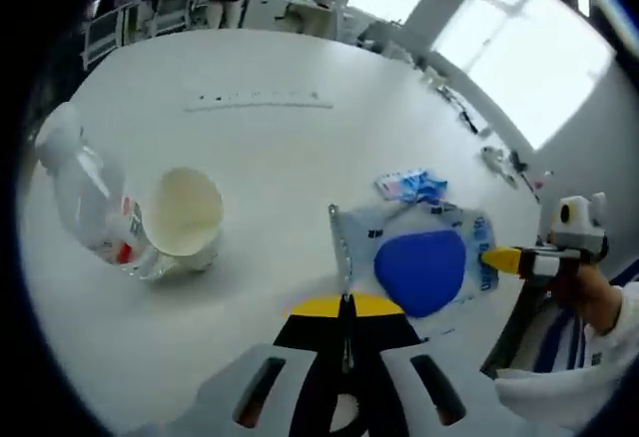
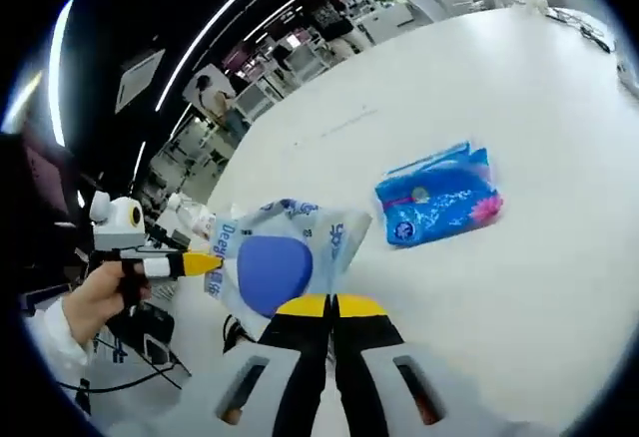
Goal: Arrange the tabletop items into an orderly group along one side of the table until the central work area is clear of visible clutter.
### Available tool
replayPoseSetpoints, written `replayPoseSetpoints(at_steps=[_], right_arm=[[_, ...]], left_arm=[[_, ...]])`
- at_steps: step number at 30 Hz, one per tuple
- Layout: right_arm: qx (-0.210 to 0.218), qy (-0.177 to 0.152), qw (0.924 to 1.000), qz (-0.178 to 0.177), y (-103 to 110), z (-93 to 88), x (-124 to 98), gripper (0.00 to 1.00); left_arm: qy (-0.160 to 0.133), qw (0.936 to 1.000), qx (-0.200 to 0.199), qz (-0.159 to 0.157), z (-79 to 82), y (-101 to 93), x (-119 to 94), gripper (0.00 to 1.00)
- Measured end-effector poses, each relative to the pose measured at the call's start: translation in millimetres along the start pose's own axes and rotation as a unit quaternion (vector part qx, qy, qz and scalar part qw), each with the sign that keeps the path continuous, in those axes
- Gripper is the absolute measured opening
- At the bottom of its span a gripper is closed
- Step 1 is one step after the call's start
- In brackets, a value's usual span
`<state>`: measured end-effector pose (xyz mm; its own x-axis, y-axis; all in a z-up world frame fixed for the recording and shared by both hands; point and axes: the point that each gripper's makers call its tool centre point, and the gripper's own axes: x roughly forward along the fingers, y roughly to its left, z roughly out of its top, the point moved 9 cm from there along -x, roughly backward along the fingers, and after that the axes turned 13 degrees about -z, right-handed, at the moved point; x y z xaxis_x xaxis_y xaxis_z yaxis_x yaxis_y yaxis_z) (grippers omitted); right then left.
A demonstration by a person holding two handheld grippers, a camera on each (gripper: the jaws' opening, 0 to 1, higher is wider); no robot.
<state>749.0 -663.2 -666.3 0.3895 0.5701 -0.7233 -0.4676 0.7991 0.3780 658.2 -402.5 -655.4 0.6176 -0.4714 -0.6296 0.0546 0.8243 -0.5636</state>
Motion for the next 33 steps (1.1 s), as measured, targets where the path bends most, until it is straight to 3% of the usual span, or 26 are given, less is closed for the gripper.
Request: replayPoseSetpoints(at_steps=[5, 11, 12, 21, 26, 29, 33], right_arm=[[-0.036, -0.001, 0.9993, 0.009, 10, 13.6, 8, 0.0], [-0.069, 0.002, 0.9975, 0.014, 17, 18.0, 19, 0.0], [-0.093, 0.004, 0.9956, 0.011, 15, 17.3, 25, 0.0], [-0.126, 0.007, 0.9919, 0.004, 13, 26.2, 39, 0.0], [-0.153, 0.006, 0.9882, -0.004, 13, 33.5, 46, 0.0], [-0.184, 0.004, 0.9828, -0.013, 16, 37.1, 55, 0.0], [-0.205, 0.014, 0.9785, -0.015, 18, 42.3, 67, 0.0]], left_arm=[[-0.014, 0.9996, -0.012, 0.021, -8.3, 2.0, -6, 0.0], [-0.019, 0.999, -0.019, 0.037, -5.7, 9.4, -11, 0.0], [-0.019, 0.9989, -0.02, 0.038, -5.2, 10.6, -10, 0.0], [-0.015, 0.9981, -0.016, 0.058, 1.0, 18.4, 6, 0.0], [-0.01, 0.9966, 0.014, 0.081, 9.0, 20.5, 14, 0.0], [0.011, 0.9929, 0.06, 0.103, 12.9, 23.6, 22, 0.0], [0.016, 0.9902, 0.073, 0.118, 16.1, 27.3, 28, 0.0]])
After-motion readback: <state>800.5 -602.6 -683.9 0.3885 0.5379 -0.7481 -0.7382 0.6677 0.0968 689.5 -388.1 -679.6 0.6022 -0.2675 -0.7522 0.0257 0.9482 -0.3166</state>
